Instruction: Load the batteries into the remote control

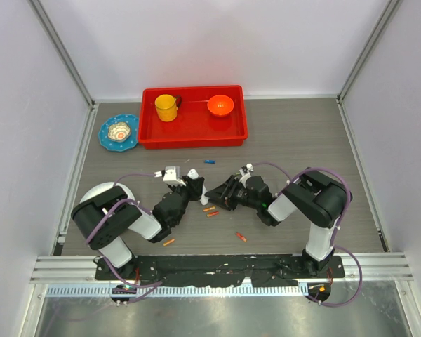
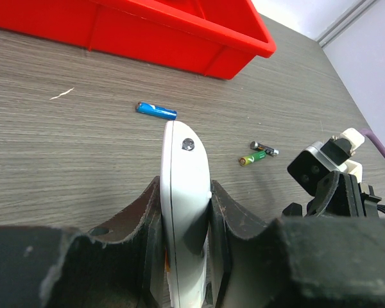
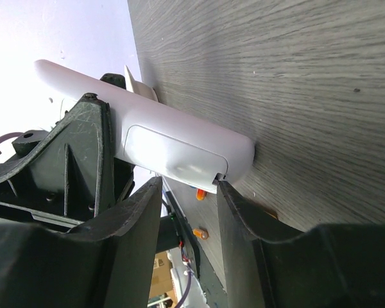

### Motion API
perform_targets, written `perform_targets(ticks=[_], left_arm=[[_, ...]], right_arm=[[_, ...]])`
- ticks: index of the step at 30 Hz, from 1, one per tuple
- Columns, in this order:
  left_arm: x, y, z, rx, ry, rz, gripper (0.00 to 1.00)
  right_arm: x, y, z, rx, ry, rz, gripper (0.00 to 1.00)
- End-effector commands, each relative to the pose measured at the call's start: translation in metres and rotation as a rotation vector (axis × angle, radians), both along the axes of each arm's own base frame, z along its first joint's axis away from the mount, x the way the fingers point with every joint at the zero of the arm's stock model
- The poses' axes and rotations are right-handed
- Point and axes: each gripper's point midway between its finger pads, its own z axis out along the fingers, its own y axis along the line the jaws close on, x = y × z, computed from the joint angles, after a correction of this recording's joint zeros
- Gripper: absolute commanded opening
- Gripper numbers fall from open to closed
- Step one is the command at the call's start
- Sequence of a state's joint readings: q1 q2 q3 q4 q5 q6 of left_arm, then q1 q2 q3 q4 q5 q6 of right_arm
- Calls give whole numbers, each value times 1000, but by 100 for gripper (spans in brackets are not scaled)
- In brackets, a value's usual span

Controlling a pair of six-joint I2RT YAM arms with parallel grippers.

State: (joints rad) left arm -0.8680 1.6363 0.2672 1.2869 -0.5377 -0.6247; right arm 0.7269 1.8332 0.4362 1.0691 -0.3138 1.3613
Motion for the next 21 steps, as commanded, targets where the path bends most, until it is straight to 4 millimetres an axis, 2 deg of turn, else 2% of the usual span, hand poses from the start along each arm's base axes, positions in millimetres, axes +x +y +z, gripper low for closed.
perform_targets(ticks=[1,21], left_arm=[[6,-4,63,-210,-168,9,0],[5,0,63,-209,-169,17,0]], right_arm=[[6,8,16,51,-45,3,45],[3,4,11,47,-32,-12,47]])
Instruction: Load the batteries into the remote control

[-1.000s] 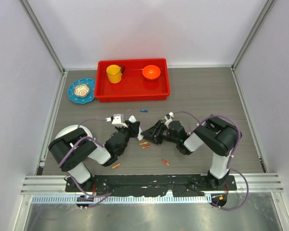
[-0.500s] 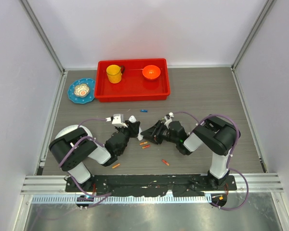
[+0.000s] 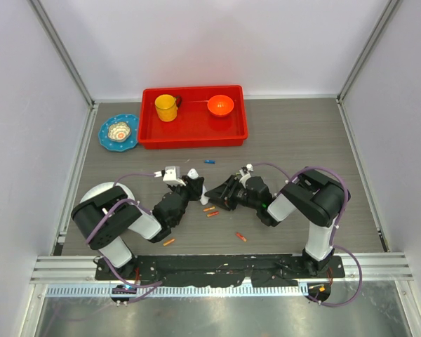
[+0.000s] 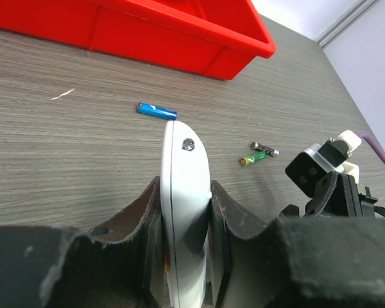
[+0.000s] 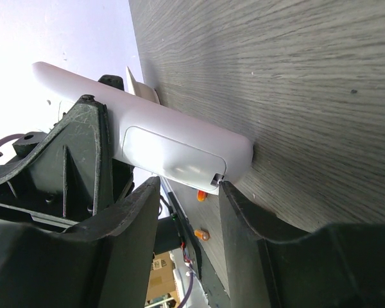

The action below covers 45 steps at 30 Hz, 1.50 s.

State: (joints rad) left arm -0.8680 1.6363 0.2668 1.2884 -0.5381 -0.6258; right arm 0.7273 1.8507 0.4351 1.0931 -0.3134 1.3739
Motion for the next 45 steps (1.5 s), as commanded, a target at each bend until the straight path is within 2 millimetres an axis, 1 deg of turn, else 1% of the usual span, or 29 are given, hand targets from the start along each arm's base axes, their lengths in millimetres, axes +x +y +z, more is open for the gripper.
perform_targets(ticks=[1,7,11,17,28,41,45], left_arm=[[5,0,63,-206,-167,17,0],[5,2,62,-205,-167,25,0],[5,2,62,-204,-167,26,0],[4,0,63,-211,-166,20,0],[4,0,61,-215,-160,15,0],[3,-4,62,-230,-155,0,0],[2,-4,60,-230,-151,-4,0]], right_arm=[[3,3,12,39,-38,-8,47],[2,1,10,30,-32,-12,47],[0,0,8,26,-28,-12,50],[0,-1,7,28,-27,-16,50],[5,4,12,45,-40,-14,45],[5,3,9,39,-33,-22,43],[6,2,4,33,-28,-32,41]])
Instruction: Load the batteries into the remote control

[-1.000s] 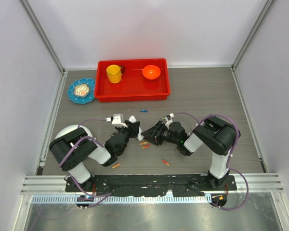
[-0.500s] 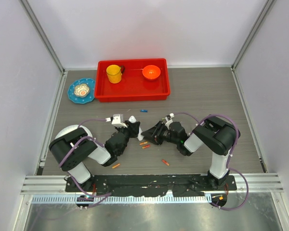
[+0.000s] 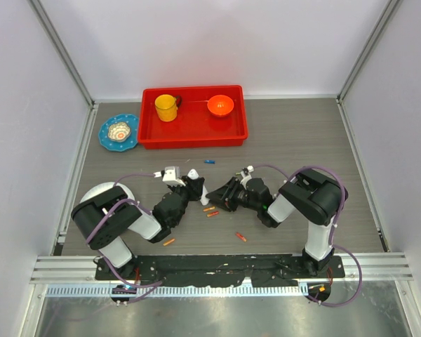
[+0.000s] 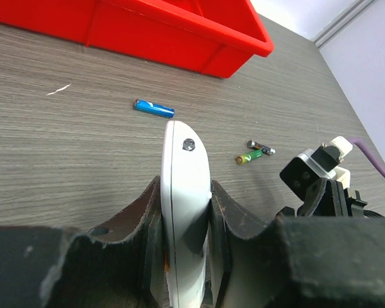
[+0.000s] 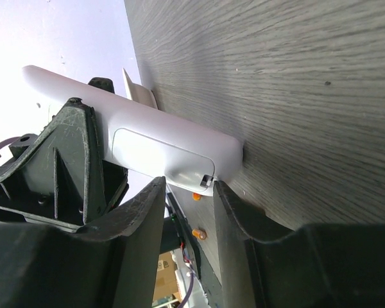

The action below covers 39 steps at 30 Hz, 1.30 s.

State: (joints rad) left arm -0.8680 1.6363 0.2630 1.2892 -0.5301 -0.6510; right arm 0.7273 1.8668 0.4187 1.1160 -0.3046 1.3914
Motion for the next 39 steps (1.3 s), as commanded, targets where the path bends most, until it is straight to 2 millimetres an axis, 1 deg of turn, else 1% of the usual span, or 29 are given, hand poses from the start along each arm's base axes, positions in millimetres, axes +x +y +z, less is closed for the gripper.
perform_targets(ticks=[1,7,13,21,32,39], left_arm=[[3,-3,60,-207,-160,5,0],[3,-3,61,-207,-160,2,0],[2,-4,60,-208,-158,-5,0],[2,-5,58,-209,-152,-8,0],[2,-7,56,-211,-146,-16,0],[1,-8,56,-213,-145,-20,0]], right_arm=[[8,5,10,36,-46,-18,40],[10,5,9,37,-44,-23,38],[12,8,15,48,-57,-22,38],[14,9,19,54,-69,-24,33],[16,10,23,62,-78,-27,34],[18,12,28,73,-88,-27,32]])
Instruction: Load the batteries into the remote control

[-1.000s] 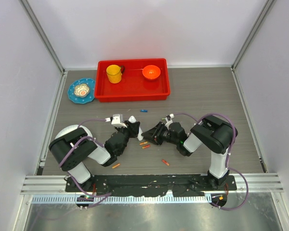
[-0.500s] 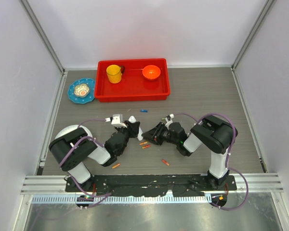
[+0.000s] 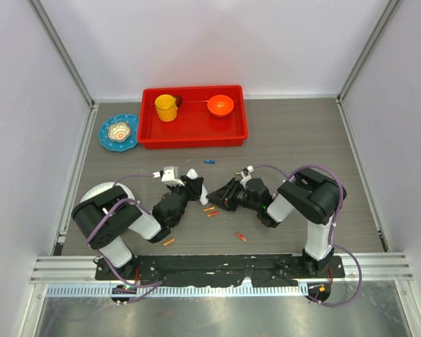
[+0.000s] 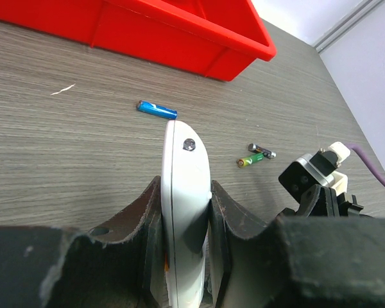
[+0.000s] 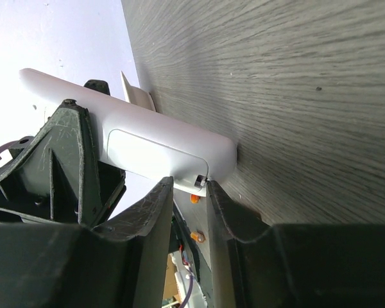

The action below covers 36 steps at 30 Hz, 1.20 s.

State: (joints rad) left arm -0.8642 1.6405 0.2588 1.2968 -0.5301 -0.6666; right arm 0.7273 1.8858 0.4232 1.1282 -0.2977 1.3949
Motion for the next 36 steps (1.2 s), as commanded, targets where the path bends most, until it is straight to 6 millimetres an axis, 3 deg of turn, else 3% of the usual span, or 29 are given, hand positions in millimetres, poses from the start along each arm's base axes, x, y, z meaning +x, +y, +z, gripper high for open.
perform_targets(ticks=[1,19,36], left_arm=[[1,-10,56,-197,-149,-22,0],[-2,-14,53,-190,-143,-36,0],[-8,-22,49,-133,-157,-63,0]], right_arm=[[15,12,32,77,-93,-19,32],[16,12,34,85,-99,-20,25],[20,16,49,97,-138,-11,22]])
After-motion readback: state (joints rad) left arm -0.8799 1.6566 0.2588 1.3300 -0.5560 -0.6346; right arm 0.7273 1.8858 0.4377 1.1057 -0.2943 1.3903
